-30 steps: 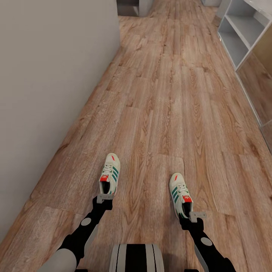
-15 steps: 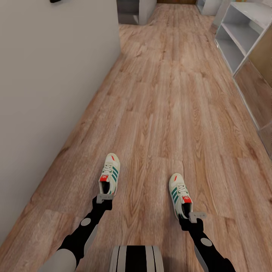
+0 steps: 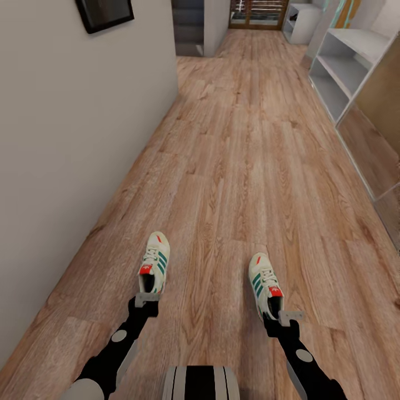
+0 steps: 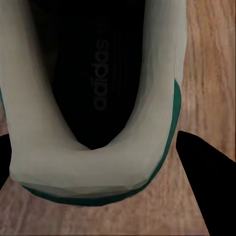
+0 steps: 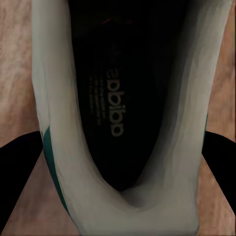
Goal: Pick up the two gym shoes and the two sandals from the corridor floor and place them onto the hallstand (shoe rack) in the corridor, making sure they are on the rack and not on the floor. Arrange them so the two gym shoes are next to each other and the two sandals are next to each other.
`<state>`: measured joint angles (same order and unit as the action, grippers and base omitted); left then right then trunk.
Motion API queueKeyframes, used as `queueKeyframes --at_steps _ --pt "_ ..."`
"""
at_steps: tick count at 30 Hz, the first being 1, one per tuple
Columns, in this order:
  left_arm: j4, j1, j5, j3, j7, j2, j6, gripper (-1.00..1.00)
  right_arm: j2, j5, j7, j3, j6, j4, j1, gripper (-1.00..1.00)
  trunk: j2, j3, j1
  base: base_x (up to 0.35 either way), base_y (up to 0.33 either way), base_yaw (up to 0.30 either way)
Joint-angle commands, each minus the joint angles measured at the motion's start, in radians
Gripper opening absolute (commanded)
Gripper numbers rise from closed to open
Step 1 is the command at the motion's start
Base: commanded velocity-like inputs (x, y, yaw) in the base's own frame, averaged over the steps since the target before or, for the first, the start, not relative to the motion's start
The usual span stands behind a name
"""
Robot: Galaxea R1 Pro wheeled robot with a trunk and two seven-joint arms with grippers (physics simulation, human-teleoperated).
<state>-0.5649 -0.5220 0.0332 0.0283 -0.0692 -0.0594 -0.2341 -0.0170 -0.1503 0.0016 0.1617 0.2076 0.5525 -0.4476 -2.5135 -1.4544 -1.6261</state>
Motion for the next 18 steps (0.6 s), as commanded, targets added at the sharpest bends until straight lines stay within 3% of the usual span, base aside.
queueKeyframes --at_steps 1,2,5,8,11,18 --pt "0.003 0.021 0.005 0.001 -0.001 0.011 -0.004 -1.00 0.000 -0.011 0.000 0.004 0.006 -0.001 0.000 -1.00 0.000 0.005 0.000 0.000 0.000 -0.064" --pt "0.003 0.101 0.000 0.006 0.026 0.062 -0.007 -1.00 -0.004 -0.015 0.002 0.003 0.031 -0.001 0.000 -1.00 0.000 0.010 0.001 0.000 0.000 -0.082" --pt "0.004 0.162 -0.002 0.035 0.037 0.087 -0.011 -1.00 -0.009 -0.017 0.003 0.002 0.040 -0.001 0.002 -1.00 0.001 0.027 0.002 0.000 0.000 -0.086" --pt "0.005 0.184 -0.002 0.061 0.038 0.091 -0.019 -1.00 -0.012 -0.018 0.002 0.002 0.048 -0.002 0.005 -1.00 0.002 0.043 0.004 0.000 0.000 -0.091" --pt "0.013 0.216 -0.001 0.112 0.038 0.095 -0.072 -1.00 -0.016 -0.018 0.002 0.002 0.088 -0.005 0.025 -1.00 0.002 0.059 0.005 0.000 0.000 -0.094" --pt "0.019 0.270 0.002 0.150 0.037 0.095 -0.138 -1.00 -0.018 -0.017 0.002 0.002 0.202 -0.007 0.097 -1.00 0.004 0.097 0.008 0.000 0.000 -0.096"
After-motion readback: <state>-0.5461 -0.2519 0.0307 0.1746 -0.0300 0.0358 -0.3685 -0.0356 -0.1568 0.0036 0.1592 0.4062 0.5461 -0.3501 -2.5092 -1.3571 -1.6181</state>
